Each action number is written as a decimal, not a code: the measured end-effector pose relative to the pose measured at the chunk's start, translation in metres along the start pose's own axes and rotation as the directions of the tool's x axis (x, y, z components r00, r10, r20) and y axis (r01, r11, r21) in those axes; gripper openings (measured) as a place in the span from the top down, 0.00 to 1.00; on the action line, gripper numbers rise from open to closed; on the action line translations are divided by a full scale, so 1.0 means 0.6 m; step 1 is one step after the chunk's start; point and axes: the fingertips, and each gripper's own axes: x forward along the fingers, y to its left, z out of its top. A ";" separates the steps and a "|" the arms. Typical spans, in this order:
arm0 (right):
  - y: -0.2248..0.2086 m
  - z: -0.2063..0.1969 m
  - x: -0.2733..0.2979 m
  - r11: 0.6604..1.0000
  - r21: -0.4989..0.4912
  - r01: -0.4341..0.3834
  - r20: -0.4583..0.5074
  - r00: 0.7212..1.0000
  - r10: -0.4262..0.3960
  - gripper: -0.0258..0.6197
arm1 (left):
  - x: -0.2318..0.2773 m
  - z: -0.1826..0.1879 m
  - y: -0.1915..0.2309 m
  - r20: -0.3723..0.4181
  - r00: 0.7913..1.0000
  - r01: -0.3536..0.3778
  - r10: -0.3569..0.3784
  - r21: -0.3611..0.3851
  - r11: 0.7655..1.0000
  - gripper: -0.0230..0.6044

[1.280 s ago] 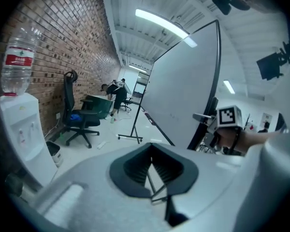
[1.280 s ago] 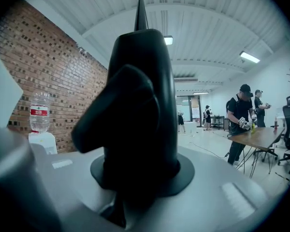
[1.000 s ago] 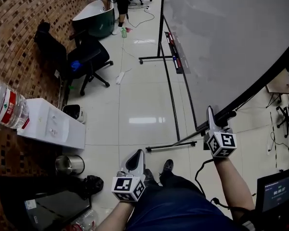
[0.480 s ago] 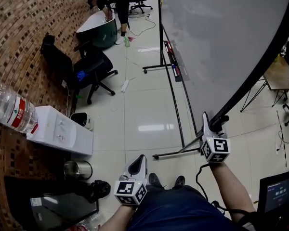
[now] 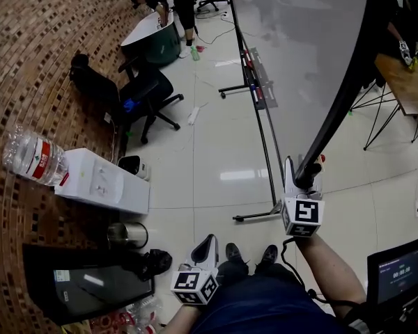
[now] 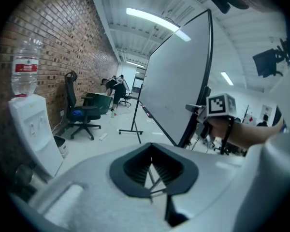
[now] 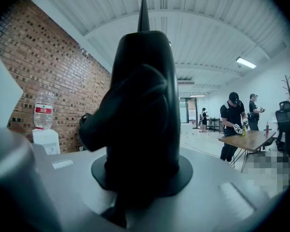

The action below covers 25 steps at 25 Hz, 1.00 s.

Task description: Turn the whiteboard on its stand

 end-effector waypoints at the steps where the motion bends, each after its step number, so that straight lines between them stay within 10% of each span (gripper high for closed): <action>1: 0.000 -0.001 0.000 1.000 0.003 -0.002 0.001 1.000 0.002 0.82 | -0.002 -0.005 0.000 -0.003 1.000 -0.003 0.003 -0.006 1.000 0.95; 12: 0.012 -0.020 -0.037 1.000 0.017 0.024 -0.010 1.000 -0.024 0.81 | -0.003 0.020 0.015 0.099 0.988 0.121 -0.116 -0.043 0.992 0.95; 25: 0.042 -0.005 -0.083 0.998 0.020 0.054 -0.011 0.998 -0.054 0.81 | -0.007 -0.033 0.045 0.021 0.980 0.198 -0.197 -0.104 0.975 0.95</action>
